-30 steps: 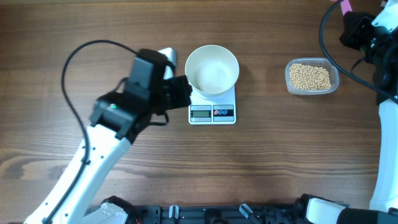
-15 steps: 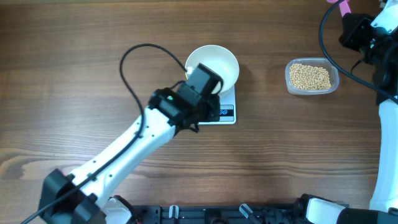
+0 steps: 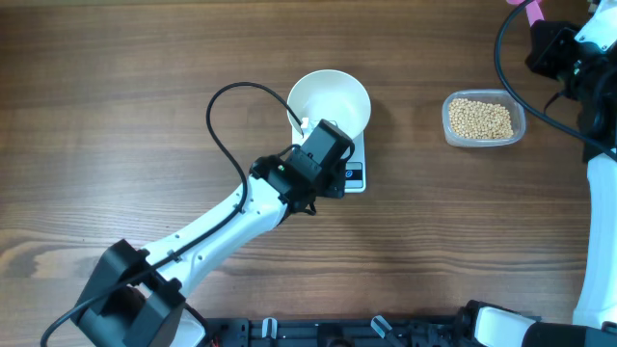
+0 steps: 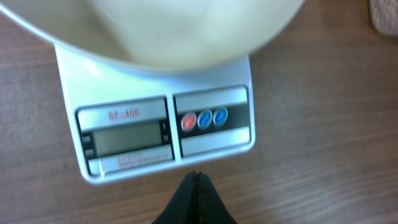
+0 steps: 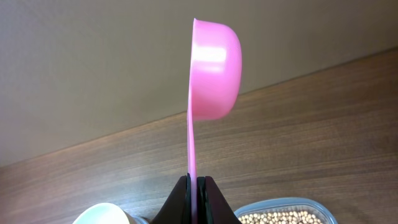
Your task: Scoop item into bowl and weigh 150g on scale
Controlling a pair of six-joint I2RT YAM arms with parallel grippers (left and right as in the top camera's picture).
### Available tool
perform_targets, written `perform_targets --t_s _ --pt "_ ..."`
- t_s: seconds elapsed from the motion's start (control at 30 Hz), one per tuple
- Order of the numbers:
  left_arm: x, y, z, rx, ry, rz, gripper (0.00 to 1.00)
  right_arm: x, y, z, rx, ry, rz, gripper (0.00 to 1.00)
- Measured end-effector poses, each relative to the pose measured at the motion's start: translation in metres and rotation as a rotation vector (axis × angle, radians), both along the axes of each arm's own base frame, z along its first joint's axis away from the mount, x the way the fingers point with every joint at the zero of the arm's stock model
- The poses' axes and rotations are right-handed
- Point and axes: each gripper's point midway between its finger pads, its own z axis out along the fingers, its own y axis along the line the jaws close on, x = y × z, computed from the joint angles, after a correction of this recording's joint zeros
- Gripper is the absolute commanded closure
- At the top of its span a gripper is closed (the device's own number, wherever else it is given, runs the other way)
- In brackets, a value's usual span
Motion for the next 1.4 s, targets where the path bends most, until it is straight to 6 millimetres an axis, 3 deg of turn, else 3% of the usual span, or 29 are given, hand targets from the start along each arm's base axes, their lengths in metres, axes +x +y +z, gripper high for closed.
perform_targets --t_s 0.23,0.37,0.53,0.8,0.97,1.27,1.4 --pt "0.022 -0.013 0.005 -0.072 -0.122 0.013 0.96 0.0 0.0 0.0 0.0 0.0 0.0 0.96" --pt "0.027 -0.017 -0.006 -0.072 -0.123 0.014 0.96 0.0 0.0 0.0 0.0 0.0 0.0 0.96" --pt "0.023 -0.014 -0.031 -0.03 -0.078 0.012 0.96 0.0 0.0 0.0 0.0 0.0 0.0 0.96" --pt "0.022 -0.018 -0.035 -0.029 -0.076 0.002 0.96 0.0 0.0 0.0 0.0 0.0 0.0 0.96" --pt "0.021 -0.017 -0.05 -0.007 -0.052 0.001 0.96 0.0 0.0 0.0 0.0 0.0 0.0 0.96" --pt "0.025 -0.022 -0.049 -0.026 -0.072 0.002 0.96 0.0 0.0 0.0 0.0 0.0 0.0 0.96" --pt "0.024 -0.021 -0.061 -0.007 -0.052 0.001 0.96 0.0 0.0 0.0 0.0 0.0 0.0 0.96"
